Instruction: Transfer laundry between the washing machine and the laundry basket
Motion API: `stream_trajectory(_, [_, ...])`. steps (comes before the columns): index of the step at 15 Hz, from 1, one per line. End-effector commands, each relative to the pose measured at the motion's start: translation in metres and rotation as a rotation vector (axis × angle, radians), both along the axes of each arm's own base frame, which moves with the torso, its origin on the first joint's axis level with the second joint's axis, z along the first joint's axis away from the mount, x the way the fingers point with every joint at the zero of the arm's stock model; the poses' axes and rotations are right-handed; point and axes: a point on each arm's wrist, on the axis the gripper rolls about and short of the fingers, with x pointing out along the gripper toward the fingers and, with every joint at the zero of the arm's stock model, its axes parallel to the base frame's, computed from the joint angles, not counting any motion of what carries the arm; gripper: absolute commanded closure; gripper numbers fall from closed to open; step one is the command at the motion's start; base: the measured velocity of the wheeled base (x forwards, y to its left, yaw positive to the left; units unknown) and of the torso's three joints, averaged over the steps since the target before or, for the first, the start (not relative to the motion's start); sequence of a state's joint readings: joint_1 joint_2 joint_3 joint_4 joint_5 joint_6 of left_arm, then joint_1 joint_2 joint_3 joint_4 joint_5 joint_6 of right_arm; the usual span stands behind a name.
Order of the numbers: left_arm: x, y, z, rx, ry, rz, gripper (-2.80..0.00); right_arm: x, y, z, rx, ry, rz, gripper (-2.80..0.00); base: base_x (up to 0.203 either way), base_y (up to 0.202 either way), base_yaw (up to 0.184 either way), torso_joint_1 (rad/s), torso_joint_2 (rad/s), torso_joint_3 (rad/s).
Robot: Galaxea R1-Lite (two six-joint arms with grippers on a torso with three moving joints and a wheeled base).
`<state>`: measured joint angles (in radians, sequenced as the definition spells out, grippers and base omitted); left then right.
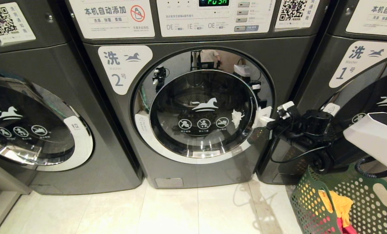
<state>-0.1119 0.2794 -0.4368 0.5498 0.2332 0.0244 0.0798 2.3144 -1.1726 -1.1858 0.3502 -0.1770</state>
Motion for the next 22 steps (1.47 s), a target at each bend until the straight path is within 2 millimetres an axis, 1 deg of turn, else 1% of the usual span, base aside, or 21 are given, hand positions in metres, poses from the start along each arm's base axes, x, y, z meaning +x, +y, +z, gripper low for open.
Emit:
stream_trajectory(1, [0.001, 0.0, -0.002, 0.003, 0.011, 0.003, 0.0, 0.012, 0.001, -0.007, -0.001, -0.022, -0.005, 0.0, 0.0, 0.0, 0.0, 0.0, 0.0, 0.0])
stream_trajectory(4, [0.001, 0.0, -0.002, 0.003, 0.014, -0.001, 0.0, 0.034, 0.003, -0.003, 0.009, -0.094, -0.095, 0.0, 0.0, 0.0, 0.0, 0.0, 0.0, 0.0])
stream_trajectory(5, [0.001, 0.0, -0.001, 0.003, 0.01, 0.0, 0.0, 0.036, 0.003, -0.003, 0.01, -0.099, -0.105, 0.0, 0.0, 0.0, 0.0, 0.0, 0.0, 0.0])
stream_trajectory(6, [0.0, 0.0, 0.001, 0.003, 0.001, 0.003, 0.0, 0.032, 0.004, -0.001, 0.01, -0.091, -0.106, 0.0, 0.0, 0.0, 0.0, 0.0, 0.0, 0.0])
stream_trajectory(7, [0.0, 0.0, 0.002, 0.001, -0.006, 0.003, 0.0, 0.022, 0.005, 0.006, 0.009, -0.077, -0.102, 0.0, 0.0, 0.0, 0.0, 0.0, 0.0, 0.0])
stream_trajectory(8, [-0.001, 0.0, 0.005, -0.002, -0.015, -0.002, 0.0, 0.006, 0.008, 0.015, 0.007, -0.05, -0.092, 0.0, 0.0, 0.0, 0.0, 0.0, 0.0, 0.0])
stream_trajectory(9, [-0.001, 0.0, 0.006, -0.002, -0.018, -0.005, 0.0, -0.015, 0.011, 0.031, 0.004, -0.028, -0.079, 0.0, 0.0, 0.0, 0.0, 0.027, 0.02, -0.006])
stream_trajectory(10, [-0.001, 0.0, 0.006, -0.003, -0.016, -0.014, 0.0, -0.039, 0.014, 0.051, 0.001, -0.006, -0.063, 0.0, 0.0, 0.0, 0.0, 0.036, 0.01, -0.016])
stream_trajectory(11, [-0.002, 0.0, 0.005, -0.004, -0.003, -0.032, 0.0, -0.063, 0.016, 0.067, -0.004, 0.021, -0.05, 0.0, 0.0, 0.0, 0.0, 0.021, 0.03, -0.012])
stream_trajectory(12, [-0.001, -0.001, 0.002, 0.005, 0.016, -0.06, 0.0, -0.094, 0.018, 0.081, -0.016, 0.061, -0.034, 0.0, 0.0, 0.0, 0.0, 0.0, 0.0, 0.0])
stream_trajectory(13, [-0.001, -0.001, -0.001, 0.01, 0.035, -0.086, 0.0, -0.125, 0.018, 0.09, -0.035, 0.097, -0.02, 0.0, 0.0, 0.0, 0.0, 0.0, 0.0, 0.0])
stream_trajectory(14, [0.0, -0.002, -0.005, 0.011, 0.052, -0.113, 0.0, -0.158, 0.015, 0.09, -0.059, 0.139, -0.01, 0.0, 0.0, 0.0, 0.0, 0.0, 0.0, 0.0])
stream_trajectory(16, [0.003, -0.003, -0.015, 0.01, 0.085, -0.159, 0.0, -0.224, 0.006, 0.077, -0.107, 0.213, -0.013, 0.0, 0.0, 0.0, 0.0, 0.0, 0.0, 0.0])
stream_trajectory(17, [0.004, -0.004, -0.021, 0.006, 0.106, -0.177, 0.0, -0.257, 0.0, 0.069, -0.121, 0.228, -0.03, 0.0, 0.0, 0.0, 0.0, 0.0, 0.0, 0.0])
stream_trajectory(19, [0.006, -0.005, -0.038, -0.003, 0.168, -0.213, 0.0, -0.316, -0.013, 0.047, -0.135, 0.251, -0.061, 0.0, 0.0, 0.0, 0.0, 0.0, 0.0, 0.0])
stream_trajectory(20, [0.008, -0.006, -0.047, -0.014, 0.191, -0.238, 0.0, -0.342, -0.018, 0.039, -0.131, 0.252, -0.072, 0.0, 0.0, 0.0, 0.0, 0.0, 0.0, 0.0])
stream_trajectory(21, [0.011, -0.006, -0.055, -0.019, 0.195, -0.249, 0.0, -0.36, -0.022, 0.037, -0.124, 0.242, -0.078, 0.0, 0.0, 0.0, 0.0, 0.0, 0.0, 0.0])
stream_trajectory(22, [0.014, -0.007, -0.058, -0.025, 0.161, -0.262, 0.0, -0.38, -0.027, 0.031, -0.118, 0.237, -0.083, 0.0, 0.0, 0.0, 0.0, 0.0, 0.0, 0.0])
